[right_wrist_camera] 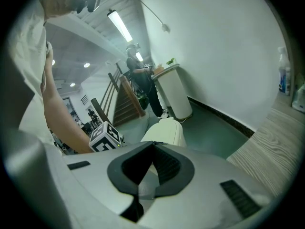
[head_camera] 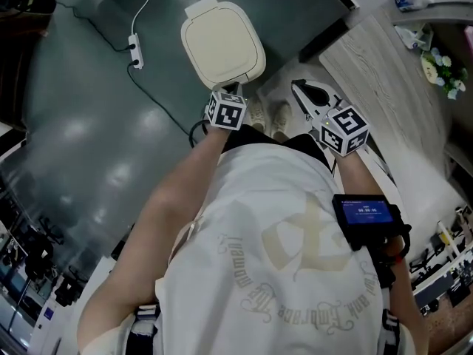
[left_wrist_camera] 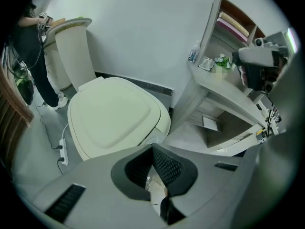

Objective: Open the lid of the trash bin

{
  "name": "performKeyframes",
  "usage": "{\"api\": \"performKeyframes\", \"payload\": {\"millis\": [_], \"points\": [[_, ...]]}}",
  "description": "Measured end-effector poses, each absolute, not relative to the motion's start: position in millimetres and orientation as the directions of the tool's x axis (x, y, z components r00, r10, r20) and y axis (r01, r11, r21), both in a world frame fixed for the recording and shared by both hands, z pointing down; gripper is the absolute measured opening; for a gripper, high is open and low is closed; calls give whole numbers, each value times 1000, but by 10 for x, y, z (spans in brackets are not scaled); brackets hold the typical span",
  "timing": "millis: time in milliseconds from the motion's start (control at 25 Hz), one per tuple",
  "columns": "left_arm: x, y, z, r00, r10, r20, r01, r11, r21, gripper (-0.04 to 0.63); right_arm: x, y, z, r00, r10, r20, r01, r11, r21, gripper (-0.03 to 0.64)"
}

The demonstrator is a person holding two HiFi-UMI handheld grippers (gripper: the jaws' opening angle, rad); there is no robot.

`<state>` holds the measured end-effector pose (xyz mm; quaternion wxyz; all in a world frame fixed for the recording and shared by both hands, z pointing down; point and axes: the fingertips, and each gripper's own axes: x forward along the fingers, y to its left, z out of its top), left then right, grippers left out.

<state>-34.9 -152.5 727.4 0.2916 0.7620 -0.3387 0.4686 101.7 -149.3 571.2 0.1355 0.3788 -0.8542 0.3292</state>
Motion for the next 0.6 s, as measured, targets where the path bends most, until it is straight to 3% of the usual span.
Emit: {"api": "performKeyframes", "payload": {"millis": [600], "points": [[-342,-1482,7293,302,-218,928,-770,-629,103,14,1002,-1429,5713,-675,-553,489,-738,488,-466,5]]}}
